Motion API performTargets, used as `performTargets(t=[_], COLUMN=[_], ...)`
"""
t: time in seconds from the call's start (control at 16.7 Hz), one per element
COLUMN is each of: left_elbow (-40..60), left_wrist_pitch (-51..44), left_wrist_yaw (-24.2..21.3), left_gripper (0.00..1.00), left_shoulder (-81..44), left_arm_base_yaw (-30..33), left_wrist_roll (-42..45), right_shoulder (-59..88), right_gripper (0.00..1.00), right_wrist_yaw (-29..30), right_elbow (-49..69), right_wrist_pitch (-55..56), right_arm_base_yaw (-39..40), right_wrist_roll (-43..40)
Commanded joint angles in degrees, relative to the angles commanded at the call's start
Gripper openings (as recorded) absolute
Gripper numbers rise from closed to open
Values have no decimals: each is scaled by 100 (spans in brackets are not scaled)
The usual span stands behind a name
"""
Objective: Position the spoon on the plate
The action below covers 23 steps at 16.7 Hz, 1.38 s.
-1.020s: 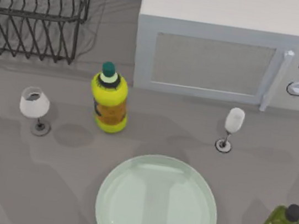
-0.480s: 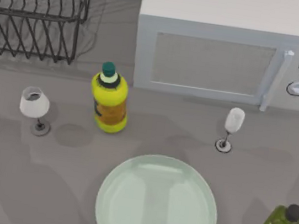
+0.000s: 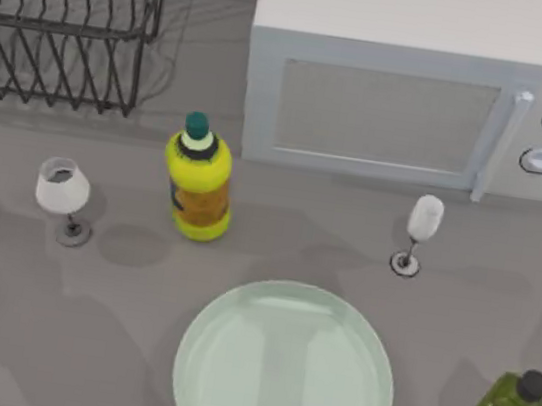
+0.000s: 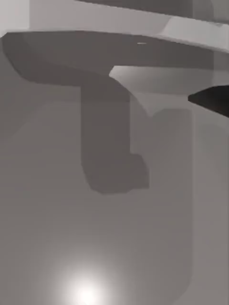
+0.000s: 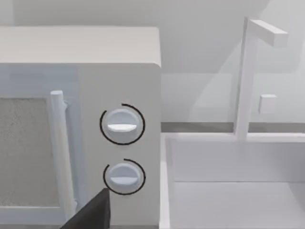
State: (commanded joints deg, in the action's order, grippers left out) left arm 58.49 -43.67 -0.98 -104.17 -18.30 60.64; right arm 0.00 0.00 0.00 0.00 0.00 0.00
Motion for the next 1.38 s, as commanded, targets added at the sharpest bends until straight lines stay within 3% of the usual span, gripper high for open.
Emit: performTargets(t=[0.48,0.96,1.2,1.38], left_elbow=[1177,1291,1569,1846], left_wrist_pitch=[-1979,-2043,-2033,-2033], left_wrist_yaw=[-3,20,153,295], left_gripper=[0,0,0,0], left_shoulder=[732,809,906,949], left_arm_base_yaw=[9,86,594,1214], left_wrist_roll=[-45,-200,-1241,-2660], right_shoulder=[0,0,0,0], right_gripper=[100,100,100,100], right_wrist_yaw=[0,0,0,0], right_elbow=[0,0,0,0], right_wrist_pitch=[0,0,0,0], right_arm_base_yaw=[0,0,0,0], right_wrist_roll=[0,0,0,0])
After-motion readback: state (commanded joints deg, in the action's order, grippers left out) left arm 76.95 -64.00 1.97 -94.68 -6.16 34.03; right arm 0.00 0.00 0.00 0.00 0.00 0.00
